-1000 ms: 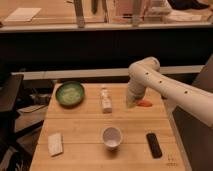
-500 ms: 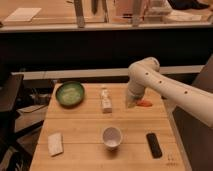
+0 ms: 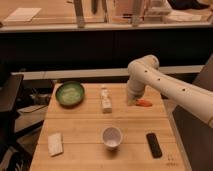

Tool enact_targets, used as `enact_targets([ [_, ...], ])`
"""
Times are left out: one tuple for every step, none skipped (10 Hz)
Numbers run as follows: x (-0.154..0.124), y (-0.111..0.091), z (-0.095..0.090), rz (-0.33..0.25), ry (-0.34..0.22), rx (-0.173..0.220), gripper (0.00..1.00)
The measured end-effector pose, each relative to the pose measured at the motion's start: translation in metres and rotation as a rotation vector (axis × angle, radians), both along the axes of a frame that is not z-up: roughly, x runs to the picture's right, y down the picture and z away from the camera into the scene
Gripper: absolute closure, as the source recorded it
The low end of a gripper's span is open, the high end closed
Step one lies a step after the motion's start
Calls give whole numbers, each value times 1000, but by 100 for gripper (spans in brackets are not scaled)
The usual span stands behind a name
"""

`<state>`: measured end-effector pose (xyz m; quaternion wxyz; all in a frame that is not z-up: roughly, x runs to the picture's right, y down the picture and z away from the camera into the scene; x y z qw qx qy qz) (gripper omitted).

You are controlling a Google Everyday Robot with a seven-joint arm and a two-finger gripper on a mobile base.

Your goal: Move the arm in a circular motion

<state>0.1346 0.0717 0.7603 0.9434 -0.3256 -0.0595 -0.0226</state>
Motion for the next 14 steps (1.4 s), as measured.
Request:
enact_targets([
  [4, -14, 12, -12, 12, 3, 99],
  [7, -24, 19, -20, 17, 9, 99],
  [14, -33, 24, -20, 25, 18, 99],
  [31, -41, 25, -14, 47, 31, 99],
  [42, -43, 25, -6, 61, 37, 99],
  [56, -44, 23, 10, 77, 43, 96],
  [80, -45, 20, 33, 93, 47, 93],
  [94, -41, 19, 35, 92, 43, 96],
  [103, -39, 18, 28, 84, 42, 99],
  [108, -37, 17, 23, 78, 40, 100],
  [107, -35, 17, 20, 74, 40, 100],
  [103, -31, 15, 20, 76, 38, 100],
  [92, -29, 14, 19, 76, 36, 100],
  [76, -26, 14, 13, 72, 32, 100],
])
